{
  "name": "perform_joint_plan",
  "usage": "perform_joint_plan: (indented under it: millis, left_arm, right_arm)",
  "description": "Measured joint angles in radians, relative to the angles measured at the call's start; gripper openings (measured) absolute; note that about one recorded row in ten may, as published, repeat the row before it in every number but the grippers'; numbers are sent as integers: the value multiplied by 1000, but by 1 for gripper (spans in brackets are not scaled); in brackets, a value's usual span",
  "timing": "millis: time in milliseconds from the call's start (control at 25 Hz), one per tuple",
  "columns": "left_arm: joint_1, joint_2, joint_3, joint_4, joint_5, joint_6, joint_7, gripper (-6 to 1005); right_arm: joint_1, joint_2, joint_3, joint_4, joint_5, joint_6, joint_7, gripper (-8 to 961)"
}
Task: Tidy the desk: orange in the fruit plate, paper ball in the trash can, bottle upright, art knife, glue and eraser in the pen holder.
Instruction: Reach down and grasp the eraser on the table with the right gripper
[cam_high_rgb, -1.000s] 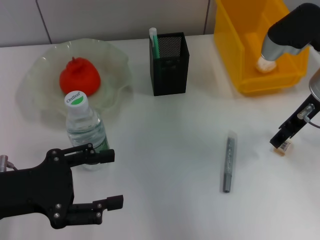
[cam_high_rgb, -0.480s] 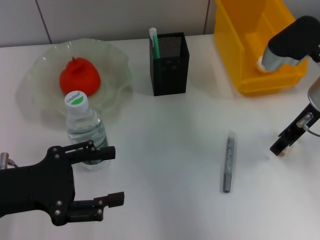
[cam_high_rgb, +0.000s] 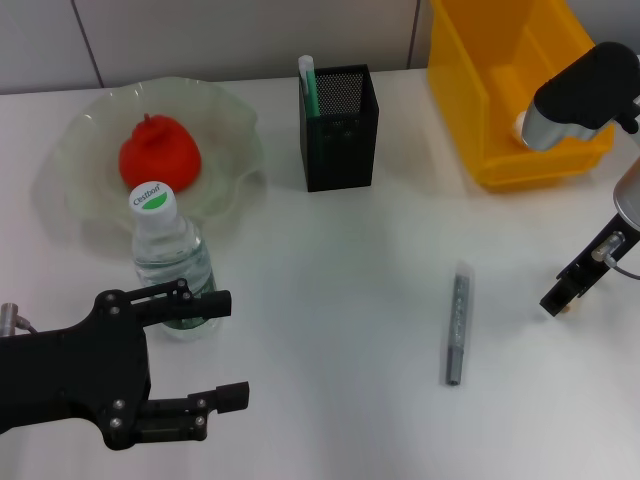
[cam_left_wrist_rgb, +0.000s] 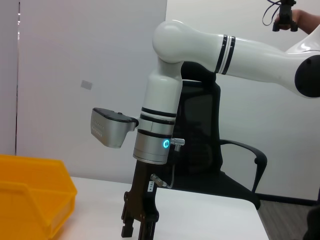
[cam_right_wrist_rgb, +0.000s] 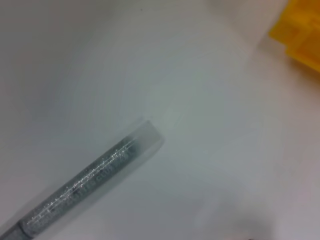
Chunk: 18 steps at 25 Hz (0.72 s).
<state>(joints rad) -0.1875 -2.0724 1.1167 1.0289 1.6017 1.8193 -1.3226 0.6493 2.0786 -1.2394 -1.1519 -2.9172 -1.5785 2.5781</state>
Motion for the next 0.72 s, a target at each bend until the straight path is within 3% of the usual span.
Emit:
perform_joint_plan:
  millis: [680, 720]
  left_arm:
    - [0, 0, 0, -1, -2, 0, -3, 800]
    - [0, 0, 0, -1, -2, 0, -3, 800]
  right_arm:
    - [0, 0, 0, 25, 1, 10, -1, 705]
    - [0, 0, 0, 25, 1, 10, -1, 667]
